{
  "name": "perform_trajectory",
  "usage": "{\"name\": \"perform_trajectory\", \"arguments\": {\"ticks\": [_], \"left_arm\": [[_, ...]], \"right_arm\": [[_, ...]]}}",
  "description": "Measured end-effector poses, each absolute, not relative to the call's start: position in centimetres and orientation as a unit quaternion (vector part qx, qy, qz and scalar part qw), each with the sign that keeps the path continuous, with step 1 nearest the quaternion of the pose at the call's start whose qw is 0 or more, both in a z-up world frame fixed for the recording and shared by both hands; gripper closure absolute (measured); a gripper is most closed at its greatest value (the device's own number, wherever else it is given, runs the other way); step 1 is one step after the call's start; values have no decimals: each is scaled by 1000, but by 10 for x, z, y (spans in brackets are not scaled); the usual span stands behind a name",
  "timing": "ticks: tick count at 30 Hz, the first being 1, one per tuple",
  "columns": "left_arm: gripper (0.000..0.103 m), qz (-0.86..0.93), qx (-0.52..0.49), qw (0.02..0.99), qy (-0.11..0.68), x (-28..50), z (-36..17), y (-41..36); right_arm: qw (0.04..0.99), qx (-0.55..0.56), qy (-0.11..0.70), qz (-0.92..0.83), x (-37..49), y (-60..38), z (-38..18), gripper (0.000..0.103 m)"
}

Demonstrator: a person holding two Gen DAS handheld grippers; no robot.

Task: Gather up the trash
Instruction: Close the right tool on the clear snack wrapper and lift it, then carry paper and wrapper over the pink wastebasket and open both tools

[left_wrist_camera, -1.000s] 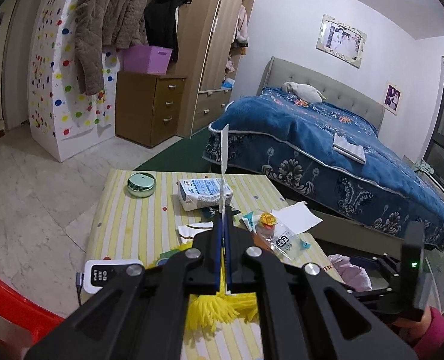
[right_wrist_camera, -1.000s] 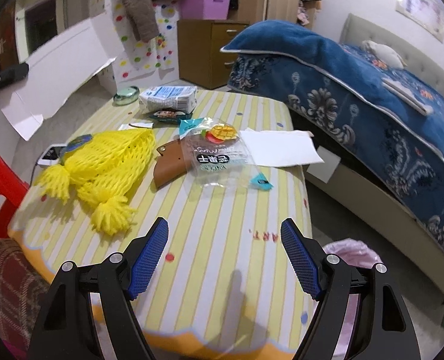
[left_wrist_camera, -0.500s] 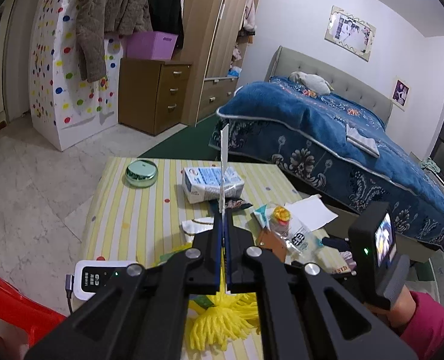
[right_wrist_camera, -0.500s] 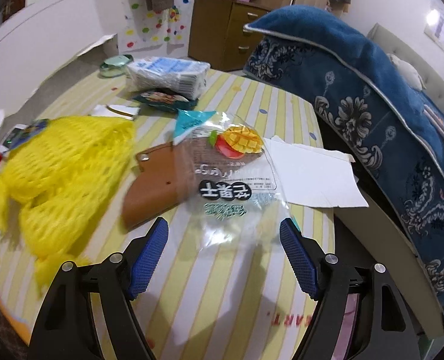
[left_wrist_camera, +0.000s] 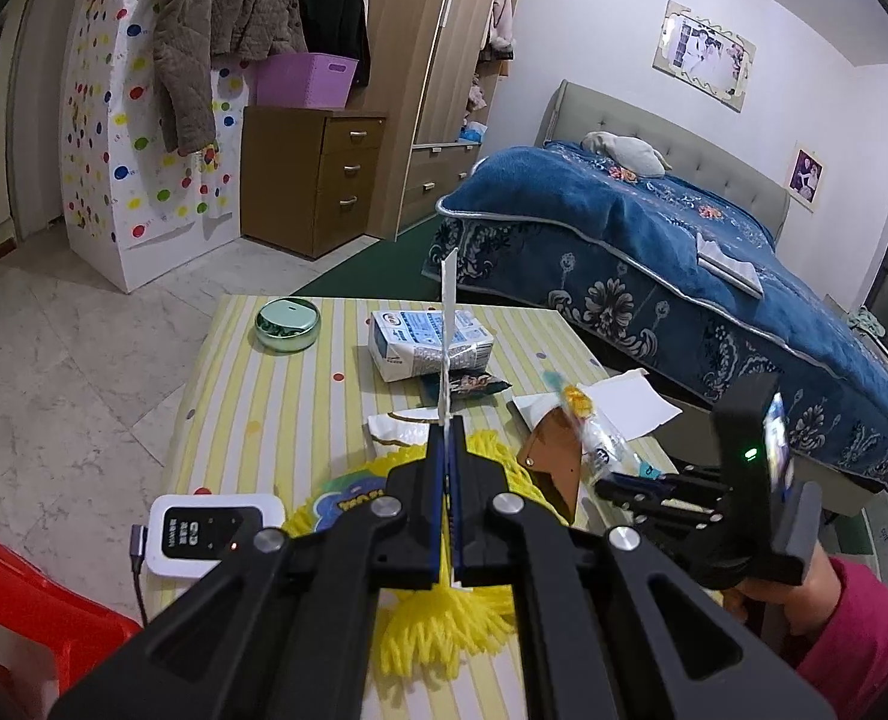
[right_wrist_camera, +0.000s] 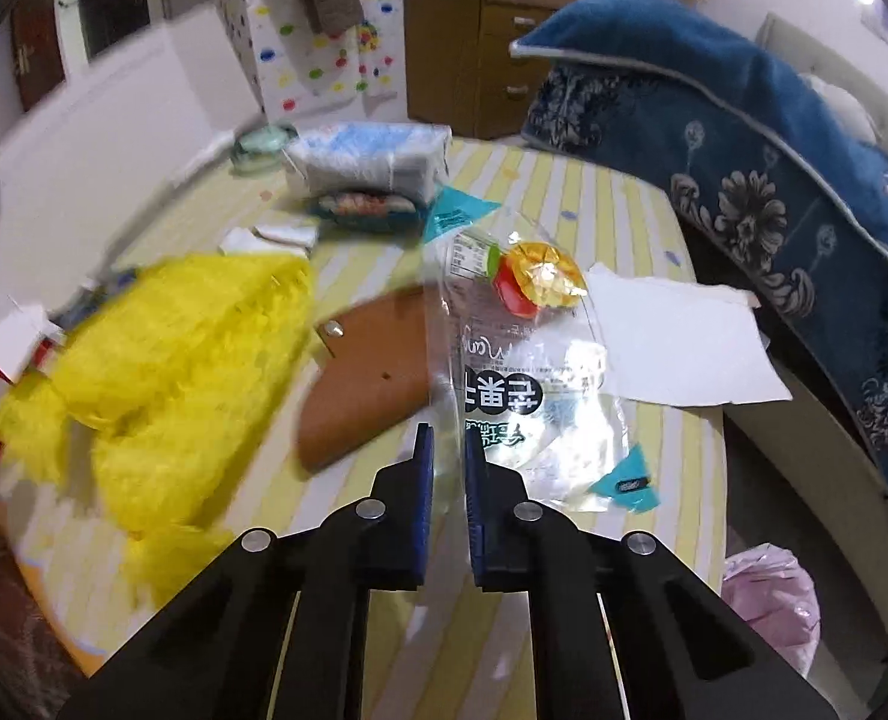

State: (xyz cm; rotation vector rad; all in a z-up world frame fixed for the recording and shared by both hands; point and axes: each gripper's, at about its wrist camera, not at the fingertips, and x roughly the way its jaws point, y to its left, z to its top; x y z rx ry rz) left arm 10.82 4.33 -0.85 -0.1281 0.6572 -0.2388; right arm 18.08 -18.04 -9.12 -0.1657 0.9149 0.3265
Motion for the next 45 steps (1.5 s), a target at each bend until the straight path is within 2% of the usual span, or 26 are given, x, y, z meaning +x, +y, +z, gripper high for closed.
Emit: {"name": "perform_trajectory", "arguments": {"ticks": [8,16,32,45], "left_arm": [[103,-133,-61,941,306,87,6,34],[103,-190,-48,932,306,69,6,-14],[103,-325,13,895,306,59,-11,-170],[103,-381,63,856,344,83,-58,-275]], "right_arm": [[919,-48,364,141,126,-203,-11,94],[930,1,352,105,77,-247,7,94],[925,104,365,0,12,-368,-24,94],[899,188,392,-54,-1,-448,-82,94]]}}
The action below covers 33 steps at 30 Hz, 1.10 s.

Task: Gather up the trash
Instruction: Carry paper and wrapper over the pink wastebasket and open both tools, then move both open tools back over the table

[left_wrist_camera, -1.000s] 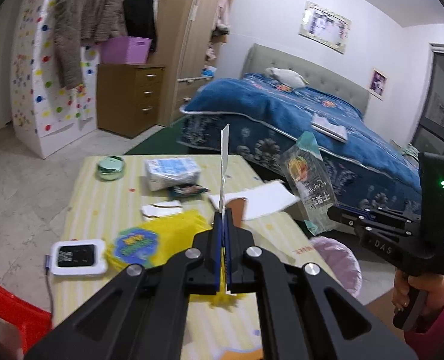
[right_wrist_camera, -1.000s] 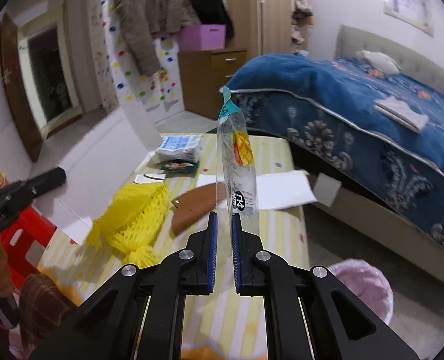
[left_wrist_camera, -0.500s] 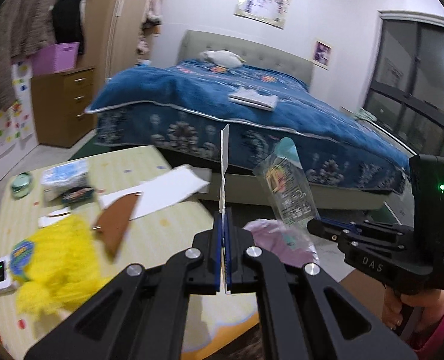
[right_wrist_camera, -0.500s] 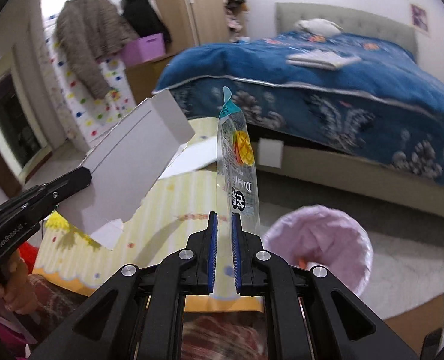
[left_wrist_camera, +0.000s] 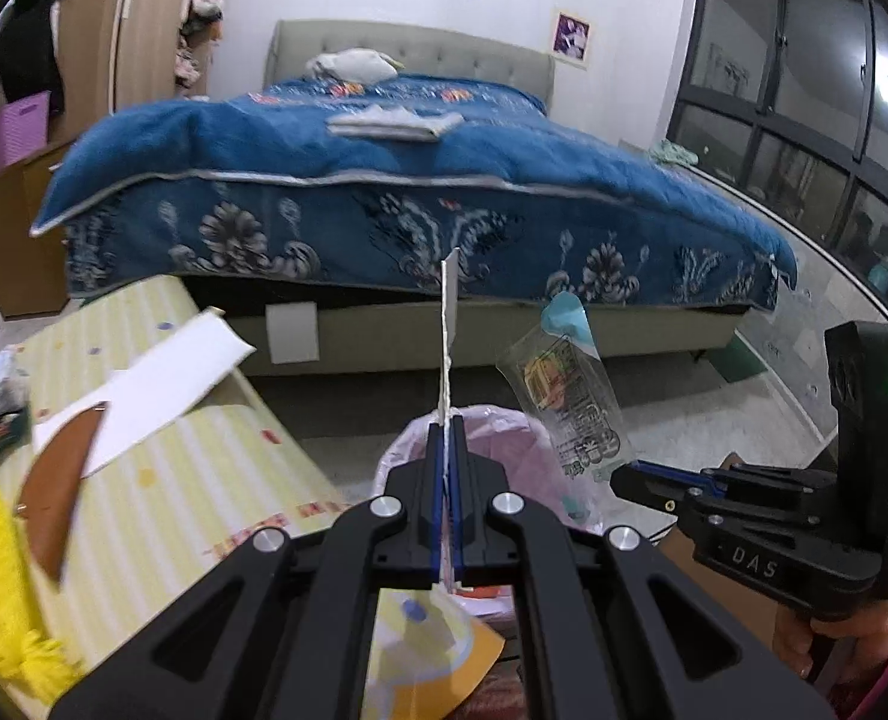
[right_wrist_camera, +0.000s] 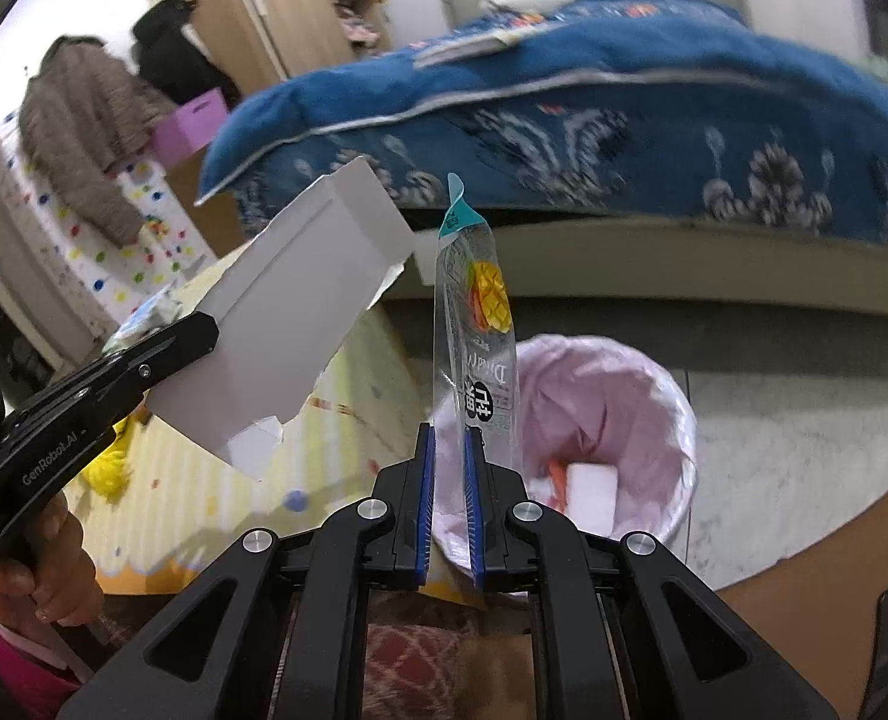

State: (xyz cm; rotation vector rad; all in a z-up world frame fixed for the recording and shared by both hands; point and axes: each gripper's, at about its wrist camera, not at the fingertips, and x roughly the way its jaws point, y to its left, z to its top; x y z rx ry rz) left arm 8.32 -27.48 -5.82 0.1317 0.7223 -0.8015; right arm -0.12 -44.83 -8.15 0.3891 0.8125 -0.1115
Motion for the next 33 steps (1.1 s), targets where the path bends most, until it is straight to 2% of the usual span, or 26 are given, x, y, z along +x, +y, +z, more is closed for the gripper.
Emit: {"name": "perform_trajectory", "arguments": {"ticks": [8,12,13,15,16,23,33], "left_arm": [[103,-398,73,839,365,103,-86,-314],[101,-399,78,838,364,111,-88,-327],[97,-401,73,837,366,114,-88,-327],[78,-397,61,838,370,118,-86,-326],[68,-396,57,839,369,118,-85,-325],[69,-352,62,861,362,111,-66,-288],[68,-295,68,891,339,68,-33,-204]], "right_arm": [[878,231,413,-66,12,-483,-121,93],[871,253,415,-70,22,-499,-140,86],[868,256,418,-76,25,-504,-146,85],[863,258,424,-93,26,-510,-151,63],[863,259,422,-100,24,-513,-151,61],[885,232,385,-122,-8,-502,-105,61],[920,173,347,-63,-19,-432,-41,61]]}}
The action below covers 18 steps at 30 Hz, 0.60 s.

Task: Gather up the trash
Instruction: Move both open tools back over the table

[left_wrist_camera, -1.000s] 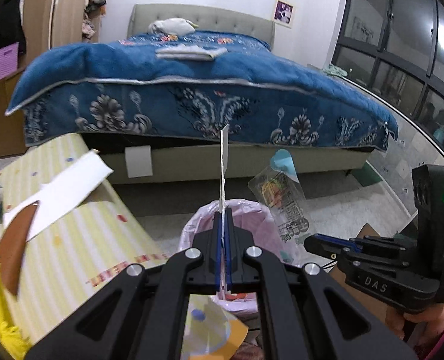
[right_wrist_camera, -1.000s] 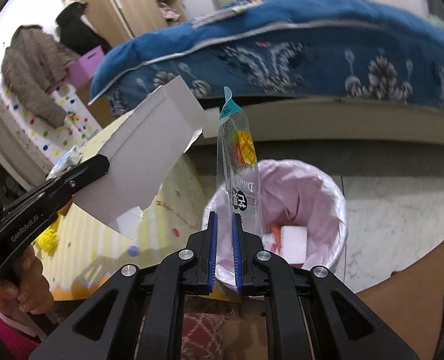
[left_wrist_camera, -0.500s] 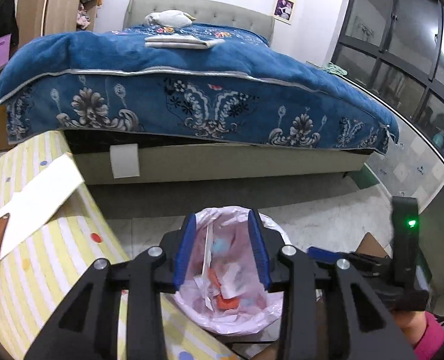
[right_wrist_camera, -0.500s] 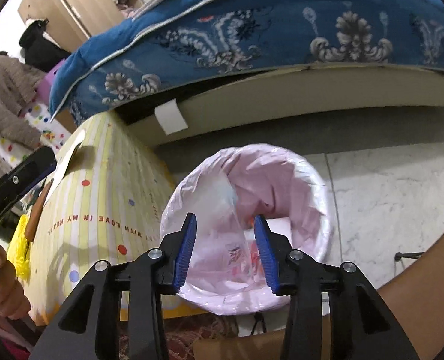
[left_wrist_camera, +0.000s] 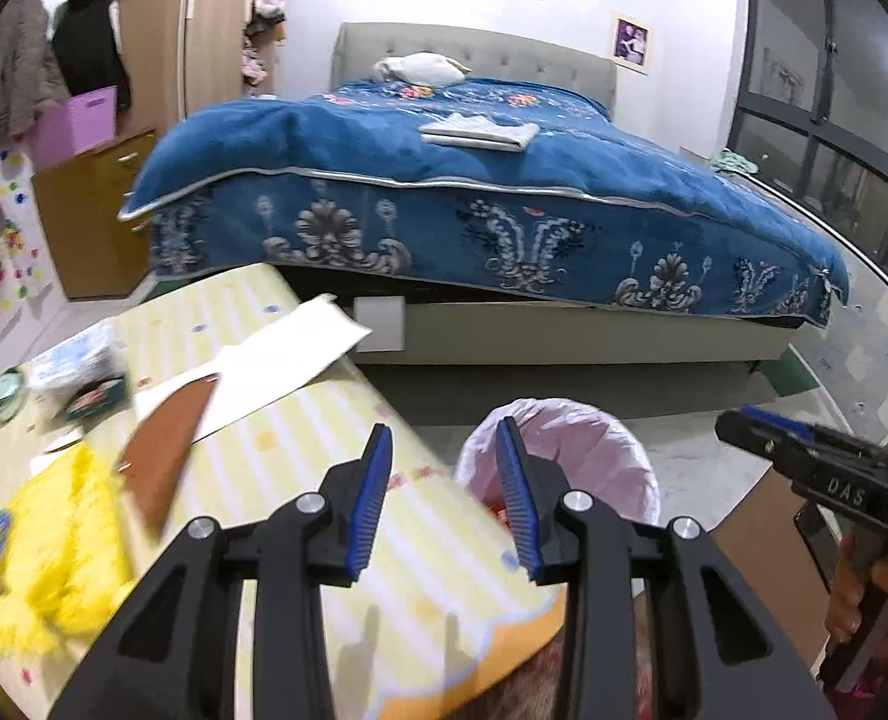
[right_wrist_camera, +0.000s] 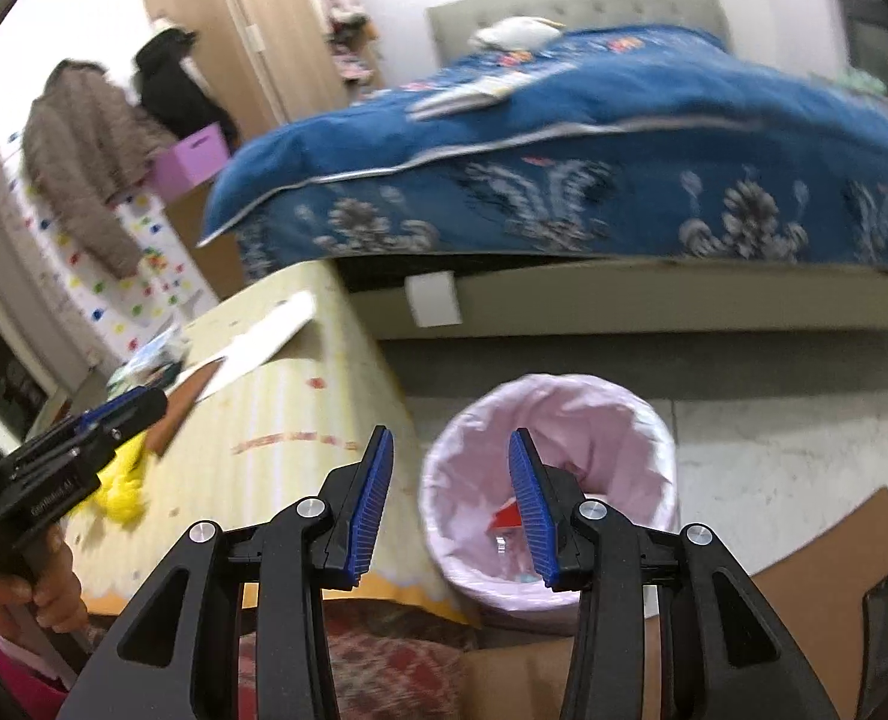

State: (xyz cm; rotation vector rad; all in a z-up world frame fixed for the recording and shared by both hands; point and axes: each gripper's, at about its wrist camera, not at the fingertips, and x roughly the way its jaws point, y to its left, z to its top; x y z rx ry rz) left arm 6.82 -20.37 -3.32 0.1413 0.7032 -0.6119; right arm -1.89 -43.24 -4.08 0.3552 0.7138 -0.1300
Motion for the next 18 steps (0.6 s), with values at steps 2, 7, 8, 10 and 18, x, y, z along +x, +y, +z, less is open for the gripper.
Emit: {"name": "perform_trajectory", "arguments": {"ticks": [2,7,8,10,18], "left_arm": [[68,-287,66,895,335,61,-29,-189],[65,-249,51,907,336,51,-21,-144],[65,-238,46,910,336,50,-20,-131],[64,-224,40,913,338,48,-20,-114],[55,-131,6,930,343,51,-22,-26]], "right_arm": [[923,155,349,-47,-15,-412,-34,61],[926,123,357,-6,-6,-367,-23,61],[926,117,358,1,-4,-359,-22,61],[926,105,362,15,1,-343,-20,61],[926,62,369,55,22,-289,-14,53]]}}
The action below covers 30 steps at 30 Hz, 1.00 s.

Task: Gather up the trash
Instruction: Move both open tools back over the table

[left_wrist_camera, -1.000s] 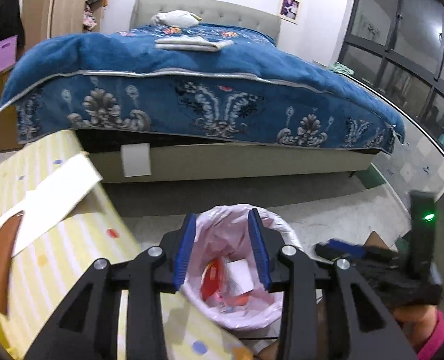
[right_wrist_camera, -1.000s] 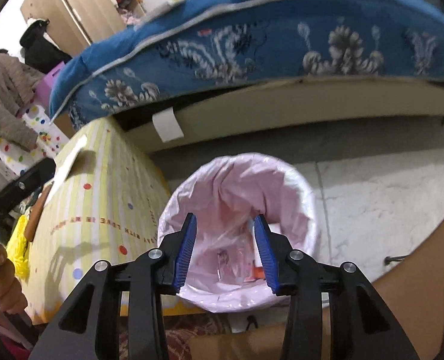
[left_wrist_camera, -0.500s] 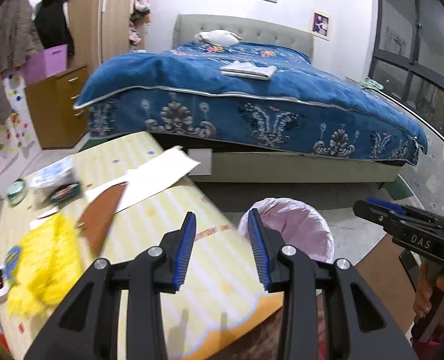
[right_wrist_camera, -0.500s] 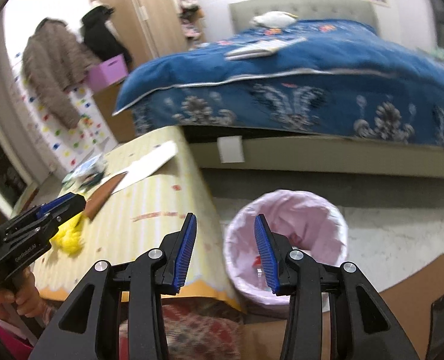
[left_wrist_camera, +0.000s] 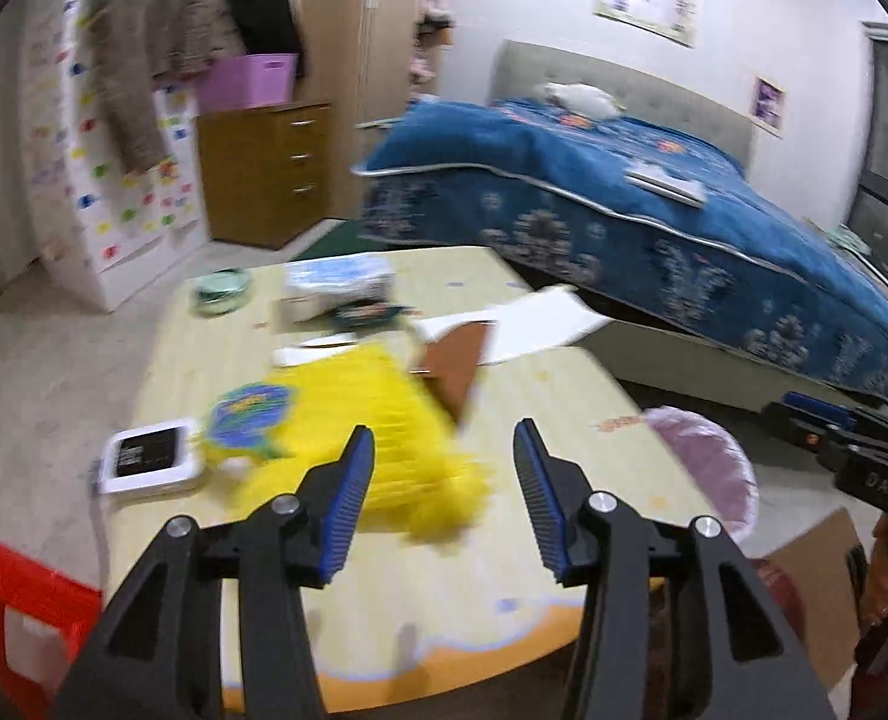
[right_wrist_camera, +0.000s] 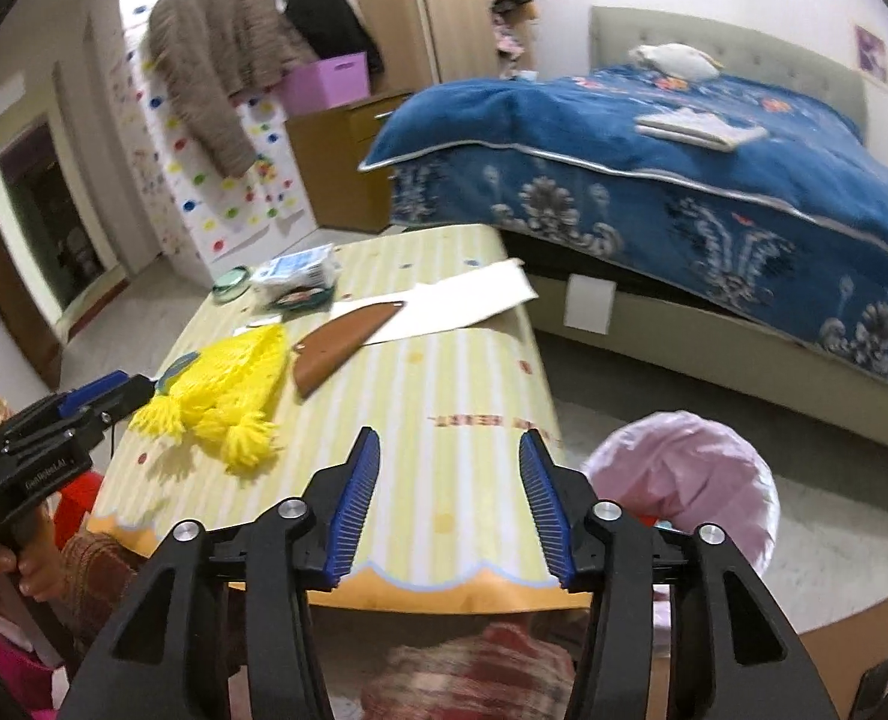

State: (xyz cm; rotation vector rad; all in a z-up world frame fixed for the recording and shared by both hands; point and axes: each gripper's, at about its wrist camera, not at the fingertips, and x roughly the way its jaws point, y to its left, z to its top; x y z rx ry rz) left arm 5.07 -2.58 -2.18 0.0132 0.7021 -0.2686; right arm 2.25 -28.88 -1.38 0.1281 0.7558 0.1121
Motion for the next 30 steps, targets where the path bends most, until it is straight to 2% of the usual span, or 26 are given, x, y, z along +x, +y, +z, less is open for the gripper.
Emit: {"name": "perform_trajectory", "arguments": {"ticks": [8,11,18,24,27,30], "left_arm": [[53,-68,-10,936,345,65,-29,29],[49,-57,-13,936,347,75,-32,38],[48,-39,-15,934,355,96,-38,54],[48,-62,5,932,357,121,-37,29],[41,-97,20,928,359,133,-38,0],[40,-141,45,918,367,148,-44,-41]], "right_arm": [[920,30,384,75,55,-245,-22,52],[918,15,387,84,74,-227,-27,45],[916,-5,396,69,118,-219,-43,44],[911,-1,410,32,152,-244,-58,44],[911,8,412,21,160,-260,-63,44],[910,20,415,13,165,-274,-67,44]]}}
